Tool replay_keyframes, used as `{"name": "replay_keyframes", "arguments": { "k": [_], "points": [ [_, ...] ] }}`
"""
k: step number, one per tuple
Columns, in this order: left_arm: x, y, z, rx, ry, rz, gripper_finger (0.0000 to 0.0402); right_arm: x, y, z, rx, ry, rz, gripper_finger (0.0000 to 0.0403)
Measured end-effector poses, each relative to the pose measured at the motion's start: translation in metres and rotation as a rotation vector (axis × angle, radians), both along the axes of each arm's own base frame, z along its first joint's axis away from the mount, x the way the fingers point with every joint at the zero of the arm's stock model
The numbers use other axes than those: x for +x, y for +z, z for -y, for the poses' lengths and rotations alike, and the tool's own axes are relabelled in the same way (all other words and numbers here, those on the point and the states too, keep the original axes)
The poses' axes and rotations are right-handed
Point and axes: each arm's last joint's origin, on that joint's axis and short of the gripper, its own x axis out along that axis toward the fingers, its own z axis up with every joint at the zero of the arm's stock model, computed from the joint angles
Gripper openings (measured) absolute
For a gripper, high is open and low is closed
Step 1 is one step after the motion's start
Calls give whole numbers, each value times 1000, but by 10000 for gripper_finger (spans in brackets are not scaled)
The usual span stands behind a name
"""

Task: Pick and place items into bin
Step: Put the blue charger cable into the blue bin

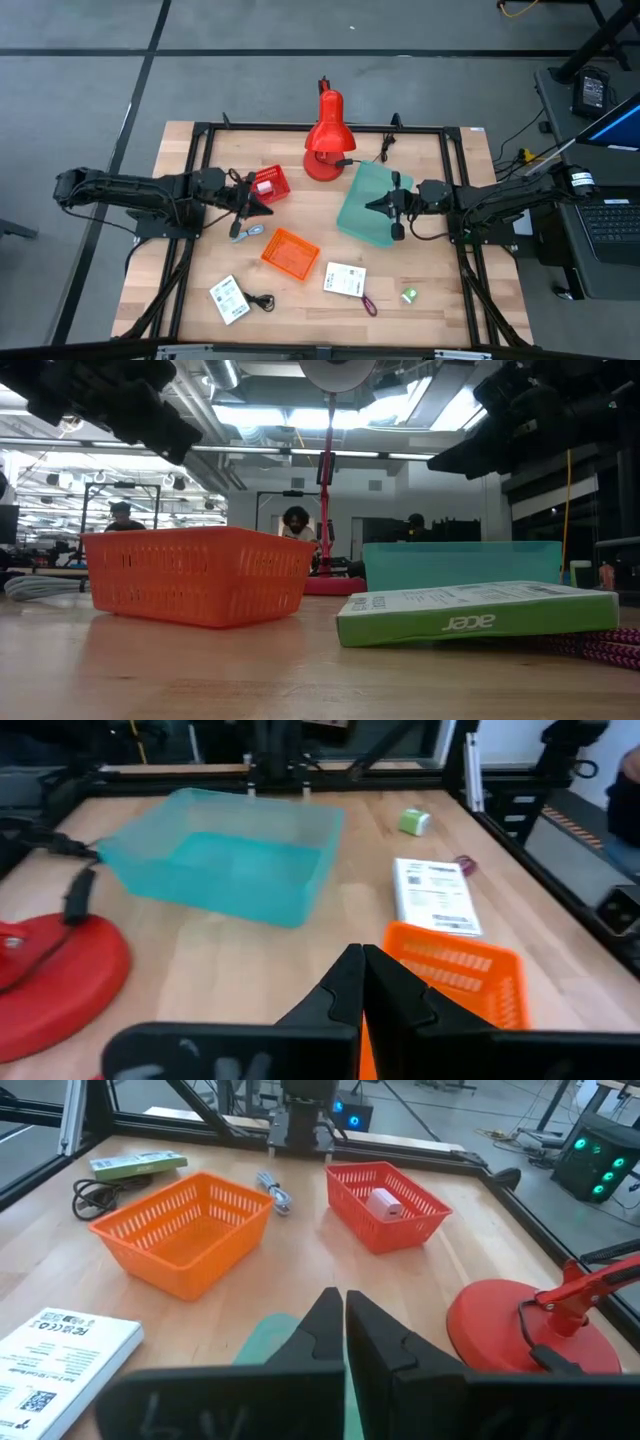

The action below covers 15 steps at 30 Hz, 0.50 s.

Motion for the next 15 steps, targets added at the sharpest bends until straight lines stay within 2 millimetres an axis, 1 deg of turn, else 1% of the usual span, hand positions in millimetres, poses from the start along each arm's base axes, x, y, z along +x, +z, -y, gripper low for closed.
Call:
{"name": "replay_keyframes", "arguments": {
  "k": [6,10,12,15],
  "points": [
    [-2,-5,20,-34,110,-60,2,0,-1,0,1,3,-8,0],
    [-5,-5,34,-58,149,-61,1,0,-1,0,1,4,-8,0],
    [-6,-3,40,-59,166,-63,2,0,-1,0,1,4,-8,0],
    [-6,7,49,-62,189,-53,2,0,-1,0,1,6,-9,0]
  ]
}}
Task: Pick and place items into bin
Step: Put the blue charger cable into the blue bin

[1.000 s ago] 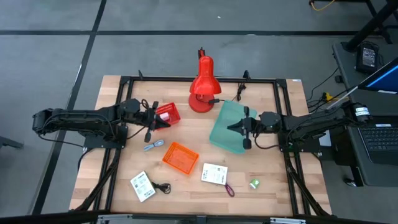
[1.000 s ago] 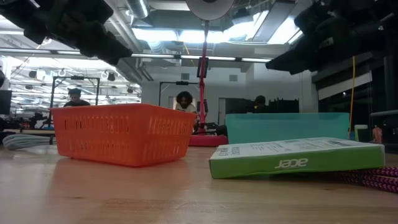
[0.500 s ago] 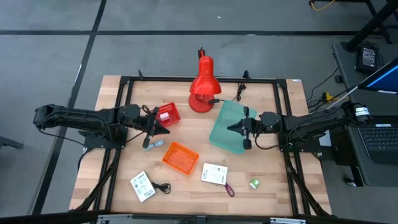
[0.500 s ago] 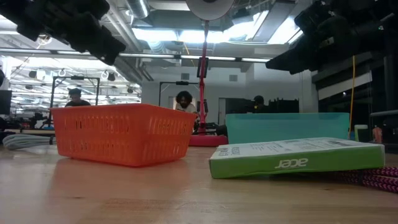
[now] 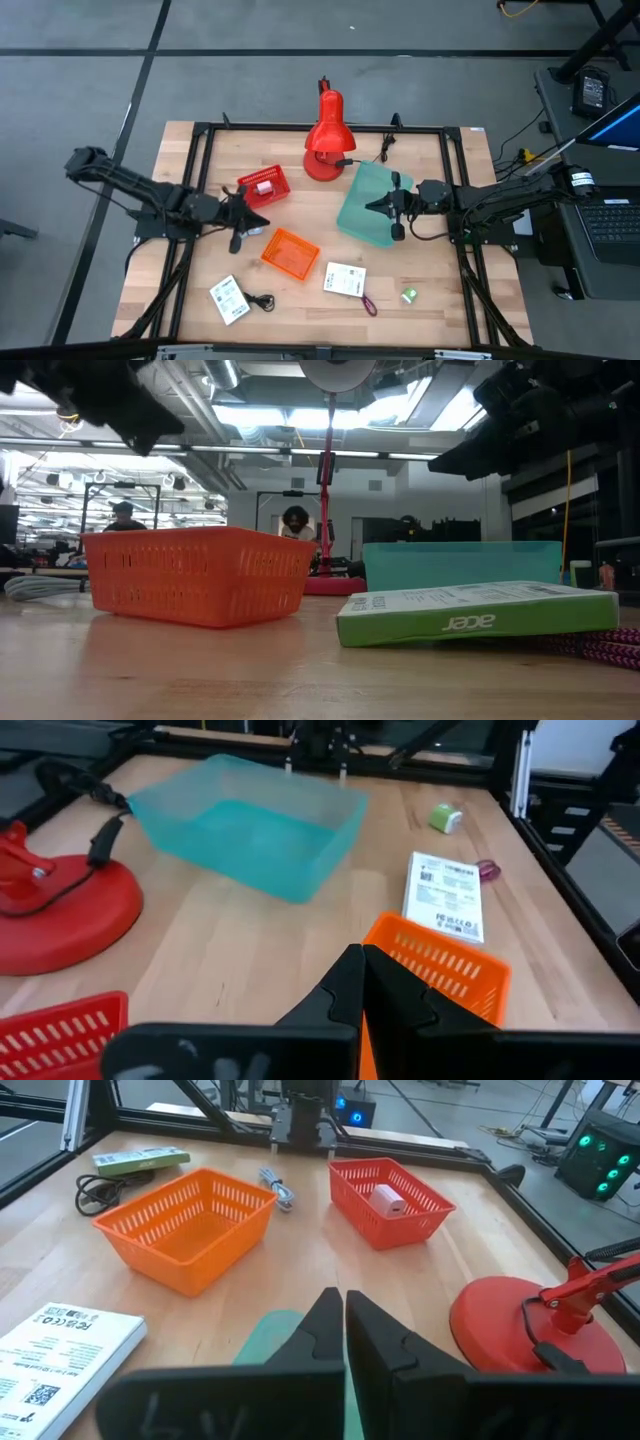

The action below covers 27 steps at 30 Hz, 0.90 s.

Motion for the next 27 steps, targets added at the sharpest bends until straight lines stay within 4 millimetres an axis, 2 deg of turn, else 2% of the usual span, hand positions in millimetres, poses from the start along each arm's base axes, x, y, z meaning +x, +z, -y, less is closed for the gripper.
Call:
{"name": "replay_keyframes", "arguments": {
  "k": [7,16,21,27],
  "points": [
    [7,15,18,42,42,-43,3,-1,-4,0,4,-1,-46,0],
    [28,18,34,93,107,-295,3,-2,-6,0,4,-1,-59,0],
    [29,8,35,71,196,-445,3,-2,-6,0,4,-1,-59,0],
    [19,-2,30,59,289,-578,4,-2,-6,0,3,-1,-59,0]
  ]
}}
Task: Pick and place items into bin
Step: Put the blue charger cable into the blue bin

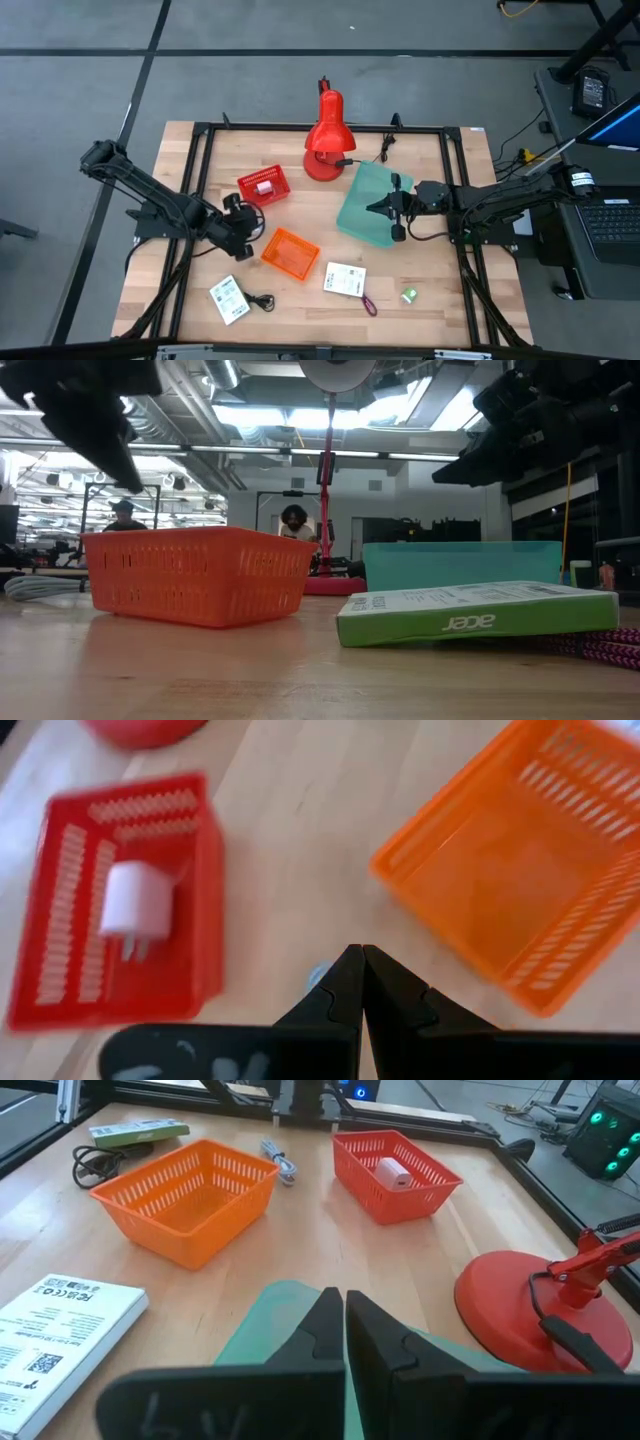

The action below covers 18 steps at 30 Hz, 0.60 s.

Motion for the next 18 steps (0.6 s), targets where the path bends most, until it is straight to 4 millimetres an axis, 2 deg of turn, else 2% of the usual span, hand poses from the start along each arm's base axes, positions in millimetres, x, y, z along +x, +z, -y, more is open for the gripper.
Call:
{"name": "replay_keyframes", "arguments": {
  "k": [11,18],
  "points": [
    [-6,-3,-2,-14,39,-54,8,0,0,0,1,0,0,0],
    [-5,-3,-2,-24,52,-53,60,0,0,0,2,-1,0,0]
  ]
}}
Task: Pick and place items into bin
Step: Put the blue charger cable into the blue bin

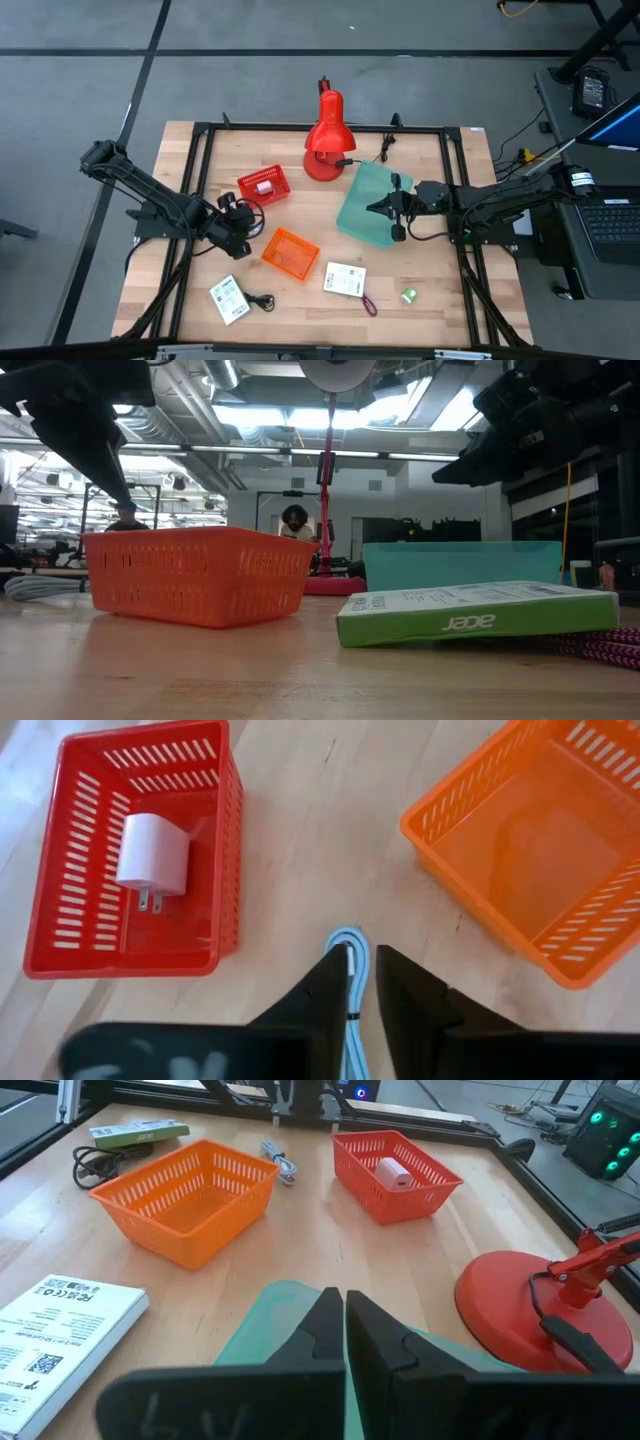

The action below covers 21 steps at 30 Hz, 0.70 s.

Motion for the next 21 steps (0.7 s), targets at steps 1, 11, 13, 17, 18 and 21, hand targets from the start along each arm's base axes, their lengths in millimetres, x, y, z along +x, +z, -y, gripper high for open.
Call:
{"name": "replay_keyframes", "arguments": {
  "k": [1,11,13,17,18,21],
  "points": [
    [0,0,0,0,0,-1,70,0,0,0,0,0,0,0],
    [-12,-22,-4,-72,130,-71,146,0,0,0,1,0,0,0],
    [-16,-33,-6,-108,151,-104,150,0,0,0,1,0,0,0],
    [-21,-49,-8,-109,146,-108,148,0,0,0,1,0,0,0],
    [-21,-52,-8,-107,138,-99,146,0,0,0,1,0,0,0],
    [-22,-59,-9,-100,127,-89,144,0,0,0,1,0,0,0]
  ]
}}
